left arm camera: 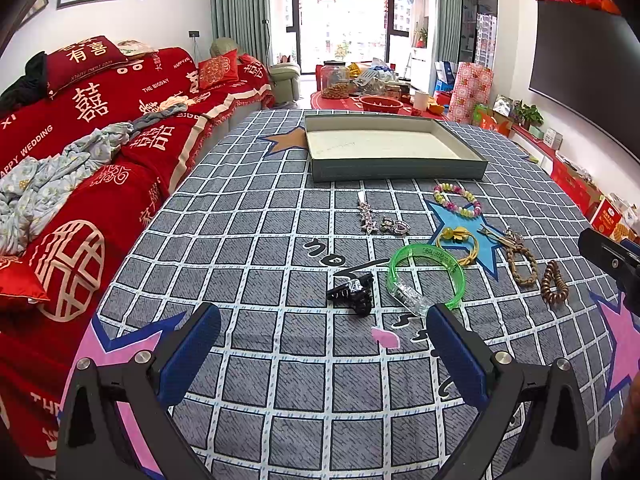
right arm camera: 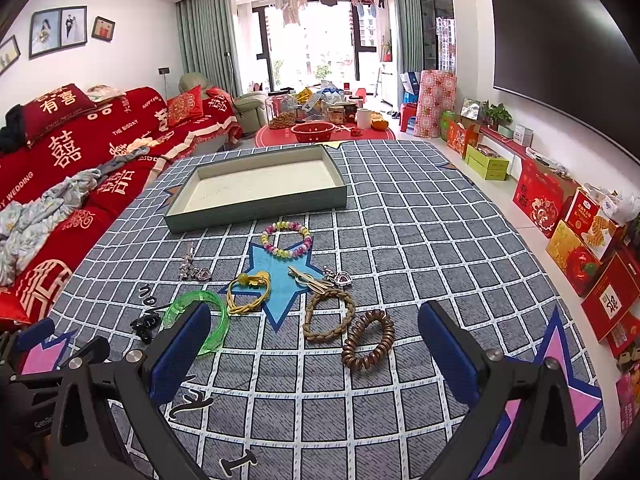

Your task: Organize jewelry

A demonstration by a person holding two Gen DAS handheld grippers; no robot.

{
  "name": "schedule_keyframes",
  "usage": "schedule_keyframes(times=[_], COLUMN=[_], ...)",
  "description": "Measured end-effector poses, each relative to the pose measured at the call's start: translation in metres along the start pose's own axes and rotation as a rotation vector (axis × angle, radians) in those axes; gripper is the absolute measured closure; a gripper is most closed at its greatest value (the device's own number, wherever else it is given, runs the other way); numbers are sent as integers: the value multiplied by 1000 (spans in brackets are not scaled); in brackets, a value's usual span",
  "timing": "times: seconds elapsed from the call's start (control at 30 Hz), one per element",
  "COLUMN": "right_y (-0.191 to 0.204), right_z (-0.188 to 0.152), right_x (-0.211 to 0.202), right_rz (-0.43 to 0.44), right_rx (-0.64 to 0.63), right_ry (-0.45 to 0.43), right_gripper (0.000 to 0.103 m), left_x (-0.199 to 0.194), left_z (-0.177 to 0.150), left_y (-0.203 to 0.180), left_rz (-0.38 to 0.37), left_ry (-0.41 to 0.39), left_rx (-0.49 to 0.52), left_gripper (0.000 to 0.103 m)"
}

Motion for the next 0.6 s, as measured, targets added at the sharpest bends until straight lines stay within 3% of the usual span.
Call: schedule_keyframes(times=[0.43, 0.6], right_y=[1, -5], right_z=[-3, -10], right_x=[2, 13], right_rz=[3, -10], right_rx=[9, 32], right_ry=[12, 52], right_gripper=[0, 0], left_x=[3, 18], left_z=[-3, -3], left_y=[0, 1], left_rz=[24, -42], left_ry=[17, 71], left_rx=[10, 6], left_gripper=[0, 0])
Point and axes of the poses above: each gripper's, at about its wrist camera, not at the fingertips, and x roughly the way its jaws point, y to its left, z to its top, the point moved 2 cm from there along x, roughly the way its jaws point, and after that the axes turned 11 degrees about x, right-handed, at the moved point
